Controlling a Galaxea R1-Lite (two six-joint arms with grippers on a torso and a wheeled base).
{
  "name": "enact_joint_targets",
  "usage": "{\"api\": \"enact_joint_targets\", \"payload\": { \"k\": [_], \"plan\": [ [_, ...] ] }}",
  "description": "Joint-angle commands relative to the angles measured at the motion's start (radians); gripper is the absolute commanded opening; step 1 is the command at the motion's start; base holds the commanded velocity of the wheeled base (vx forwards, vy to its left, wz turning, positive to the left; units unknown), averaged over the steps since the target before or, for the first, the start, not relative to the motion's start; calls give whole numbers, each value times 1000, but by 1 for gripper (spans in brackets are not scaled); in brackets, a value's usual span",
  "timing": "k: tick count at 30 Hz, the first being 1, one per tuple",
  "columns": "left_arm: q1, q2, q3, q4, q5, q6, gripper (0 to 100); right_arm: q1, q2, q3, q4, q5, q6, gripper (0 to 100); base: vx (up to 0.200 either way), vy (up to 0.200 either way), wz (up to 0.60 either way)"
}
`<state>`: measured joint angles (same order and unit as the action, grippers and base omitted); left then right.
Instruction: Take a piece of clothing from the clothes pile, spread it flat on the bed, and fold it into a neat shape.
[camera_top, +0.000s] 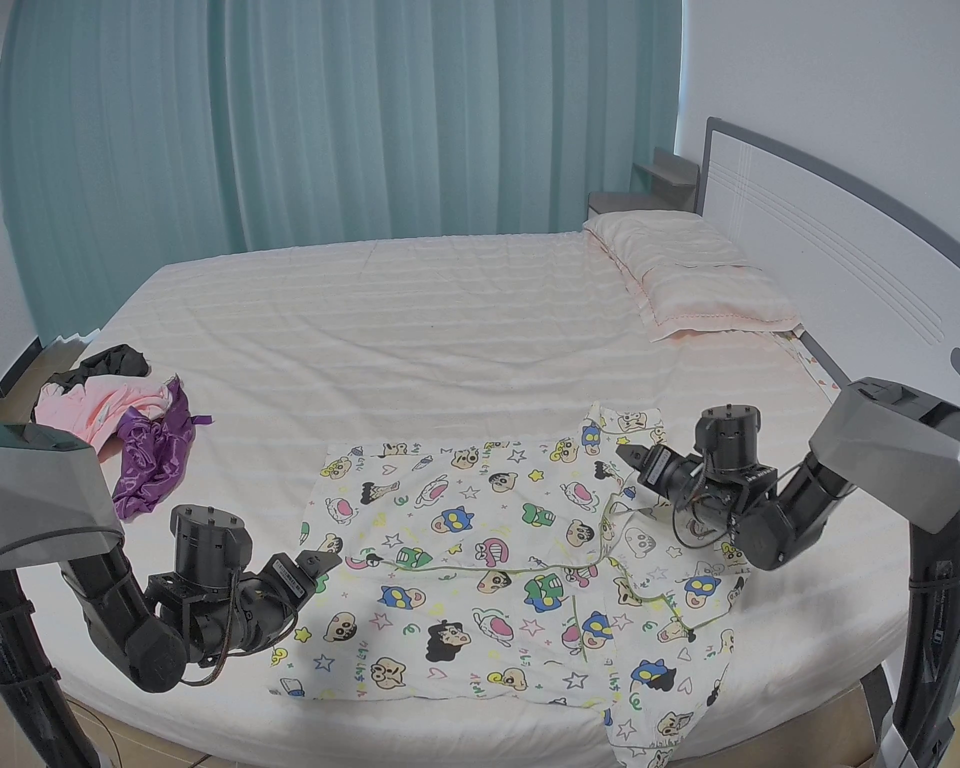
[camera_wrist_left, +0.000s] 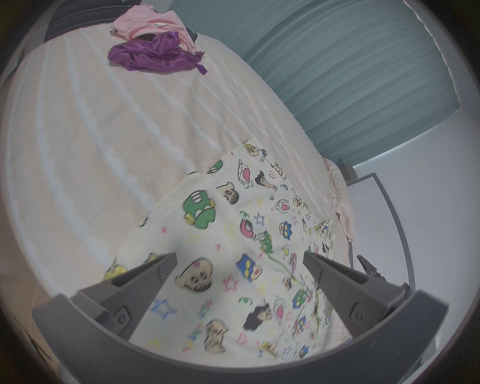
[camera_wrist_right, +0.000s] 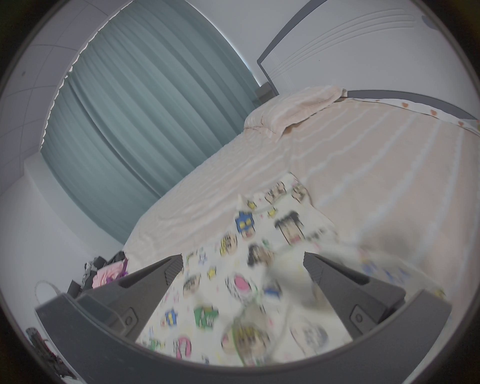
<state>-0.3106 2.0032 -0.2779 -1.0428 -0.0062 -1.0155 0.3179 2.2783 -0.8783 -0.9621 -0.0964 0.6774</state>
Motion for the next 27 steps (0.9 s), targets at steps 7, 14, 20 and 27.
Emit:
{"api": "enact_joint_targets", "payload": {
  "k": [7, 14, 20, 27],
  "plan": [
    [-137, -169, 223, 118, 2, 97, 100, 75, -399, 800, -245, -13, 169, 100, 0, 0, 0],
    [-151, -112, 218, 199, 2, 95, 100, 95, -387, 872, -316, -39, 177, 100, 0, 0, 0],
    [-160, 0, 169, 187, 29, 75, 100, 102, -298, 878, -359, -34, 197, 100, 0, 0, 0],
    [-165, 146, 43, 142, 180, -18, 100, 101, -189, 878, -492, -42, 206, 100, 0, 0, 0]
  ]
}}
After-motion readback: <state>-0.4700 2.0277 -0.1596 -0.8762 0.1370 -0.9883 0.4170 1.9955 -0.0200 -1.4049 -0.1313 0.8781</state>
